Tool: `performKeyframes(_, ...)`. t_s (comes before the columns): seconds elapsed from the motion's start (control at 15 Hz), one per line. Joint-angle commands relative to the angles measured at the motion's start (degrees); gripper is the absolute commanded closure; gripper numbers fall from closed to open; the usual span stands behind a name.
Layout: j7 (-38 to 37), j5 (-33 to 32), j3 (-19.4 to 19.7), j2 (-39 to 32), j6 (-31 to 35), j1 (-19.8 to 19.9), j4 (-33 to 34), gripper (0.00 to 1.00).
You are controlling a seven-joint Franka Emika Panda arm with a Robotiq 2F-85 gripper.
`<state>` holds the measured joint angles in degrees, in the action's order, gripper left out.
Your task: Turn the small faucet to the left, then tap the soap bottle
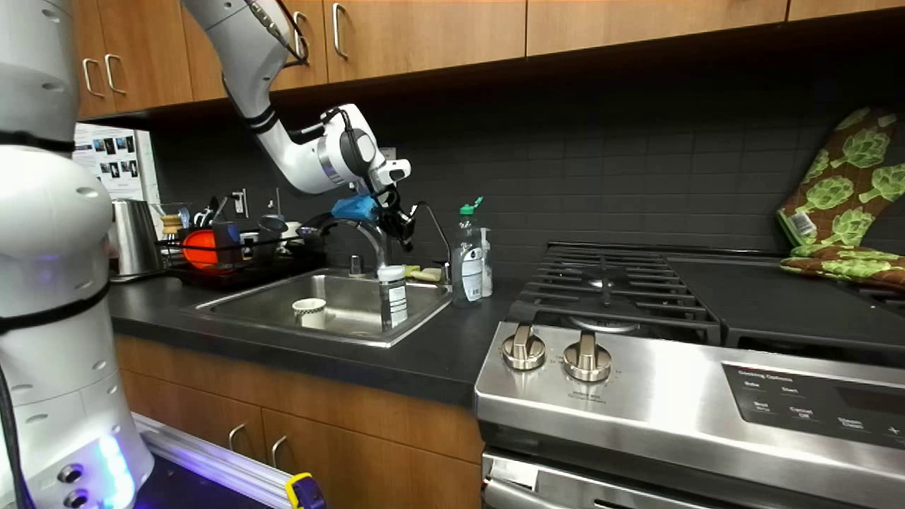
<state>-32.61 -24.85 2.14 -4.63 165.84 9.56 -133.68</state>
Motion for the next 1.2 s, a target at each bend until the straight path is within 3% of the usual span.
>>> performKeyframes(0.0, 3.60, 1.29, -0.44, 0.34, -4.87, 0.19, 0.98, 1.00)
performKeyframes(0.13, 6.85, 4.05, -0.93, 0.71, -6.34, 0.43, 1.15, 1.00)
performKeyframes(0.2, 8.90, 5.89, 1.76, 0.90, -6.64, -2.13, 1.39, 1.00)
performKeyframes(0.4, 13.41, 10.30, 2.30, 1.17, -8.52, -2.54, 2.68, 1.00)
performKeyframes(0.93, 21.42, 10.58, 4.04, 1.77, -19.70, -2.32, 6.23, 1.00)
performKeyframes(1.13, 26.54, 13.87, 4.08, 2.07, -22.33, -2.01, 6.59, 1.00)
